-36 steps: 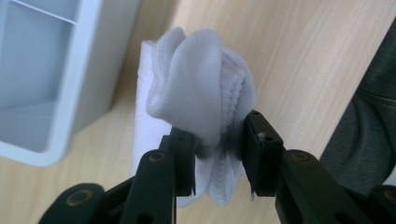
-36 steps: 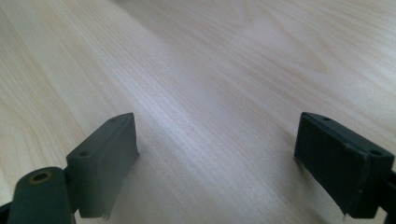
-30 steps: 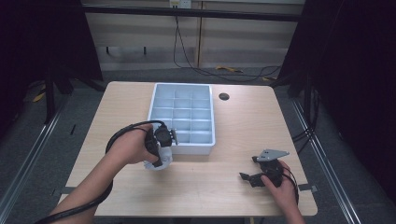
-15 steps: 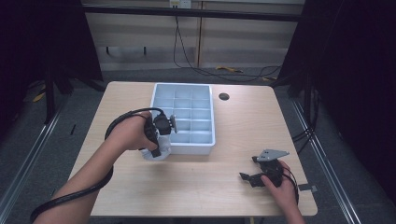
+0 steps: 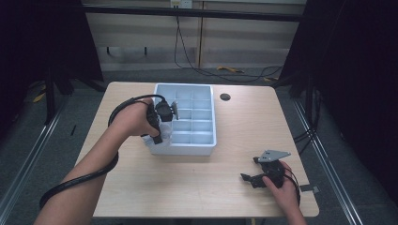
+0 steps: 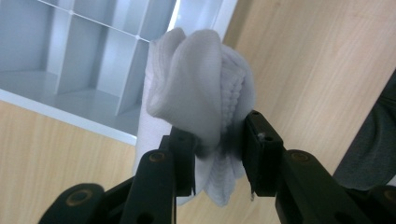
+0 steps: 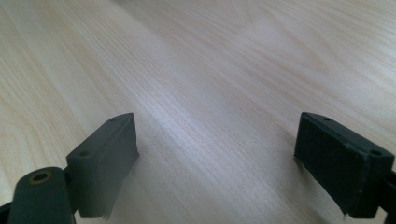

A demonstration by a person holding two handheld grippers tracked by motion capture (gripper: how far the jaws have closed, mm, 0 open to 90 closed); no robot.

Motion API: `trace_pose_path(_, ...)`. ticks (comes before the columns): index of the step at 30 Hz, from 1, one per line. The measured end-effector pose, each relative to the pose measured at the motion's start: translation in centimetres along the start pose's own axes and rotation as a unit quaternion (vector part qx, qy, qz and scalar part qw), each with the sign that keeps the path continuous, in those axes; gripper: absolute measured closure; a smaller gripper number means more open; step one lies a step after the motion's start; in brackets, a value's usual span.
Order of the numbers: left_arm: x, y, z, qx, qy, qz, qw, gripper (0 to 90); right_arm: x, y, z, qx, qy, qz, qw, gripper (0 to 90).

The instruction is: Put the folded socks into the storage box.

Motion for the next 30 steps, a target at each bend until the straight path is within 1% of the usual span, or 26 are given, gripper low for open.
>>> trace_pose_path(1,0.1,0.0,0.2,0.004,0.0,0.0,1.0,67.8,0.0,0.0,0.0,0.0,0.0,0.0,1.0,12.4)
trace_pose_path(2,0.1,-0.2,0.5,0.004,0.008,0.004,1.0,67.9,0.0,0.0,0.0,0.0,-0.001,0.0,1.0,12.4)
trace_pose_path(4,0.3,-0.3,0.7,0.008,0.004,0.002,1.0,67.8,0.0,0.0,0.0,0.0,-0.001,0.0,1.0,12.4)
trace_pose_path(5,0.4,-0.4,0.8,0.007,0.002,0.0,1.0,67.8,0.0,0.0,0.0,0.0,-0.001,0.0,1.0,12.4)
trace_pose_path(6,0.4,-0.5,1.0,0.006,0.005,0.005,1.0,67.9,0.0,0.0,0.0,0.001,-0.001,0.0,1.0,12.4)
trace_pose_path(7,0.5,-0.5,1.2,0.007,0.007,0.004,0.9999,67.8,0.0,0.0,0.0,0.0,-0.002,0.0,1.0,12.4)
trace_pose_path(9,0.6,-0.5,1.5,0.009,0.001,0.004,1.0,67.9,0.0,0.0,0.0,0.0,-0.002,0.0,1.0,12.4)
trace_pose_path(10,0.5,-0.6,1.8,0.01,0.005,0.007,0.9999,67.9,0.0,0.0,0.0,0.001,-0.002,0.0,1.0,12.4)
trace_pose_path(12,0.5,-0.5,2.2,0.011,-0.001,0.009,0.9999,67.8,0.0,0.0,0.0,0.002,-0.002,0.001,1.0,12.4)
trace_pose_path(13,0.5,-0.4,2.4,0.014,-0.001,0.008,0.9999,67.9,0.0,0.0,0.0,0.002,-0.003,0.001,1.0,12.4)
trace_pose_path(14,0.4,-0.3,2.7,0.017,0.003,0.012,0.9998,67.8,0.0,0.0,0.1,0.002,-0.003,0.001,1.0,12.4)
trace_pose_path(15,0.5,-0.1,2.8,0.02,-0.001,0.008,0.9998,67.9,0.0,0.0,0.1,0.003,-0.003,0.001,1.0,12.4)
trace_pose_path(16,0.4,0.1,3.0,0.019,0.0,0.013,0.9997,67.8,0.0,0.0,0.1,0.003,-0.003,0.0,1.0,12.4)
trace_pose_path(19,0.4,0.7,3.4,0.019,0.01,0.014,0.9997,67.8,0.0,0.0,0.1,0.003,-0.004,0.0,1.0,12.4)
trace_pose_path(20,0.4,1.0,3.5,0.019,0.006,0.013,0.9997,67.8,0.0,0.0,0.1,0.003,-0.004,0.0,1.0,12.5)
trace_pose_path(26,0.6,2.4,3.9,0.013,0.01,0.018,0.9997,67.8,-0.1,0.0,0.1,0.003,-0.005,0.0,1.0,12.5)
trace_pose_path(28,0.6,2.7,3.9,0.007,0.015,0.023,0.9996,67.8,-0.1,0.0,0.1,0.003,-0.004,0.0,1.0,12.4)
trace_pose_path(29,0.7,2.8,3.9,0.009,0.015,0.019,0.9997,67.7,-0.1,-0.1,0.1,0.003,-0.004,0.0,1.0,12.5)
trace_pose_path(30,0.7,2.9,3.9,0.004,0.019,0.025,0.9995,67.7,-0.1,-0.1,0.1,0.003,-0.004,0.0,1.0,12.5)
Point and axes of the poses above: each handheld gripper's, and its own axes: y roughly forward along the jaws, x roughly out of its top, z roughly to its left, the point moved 6 cm from there along y, roughly forward along the jaws, and after that the axes turned 7 degrees about y, right-handed, at the moved point
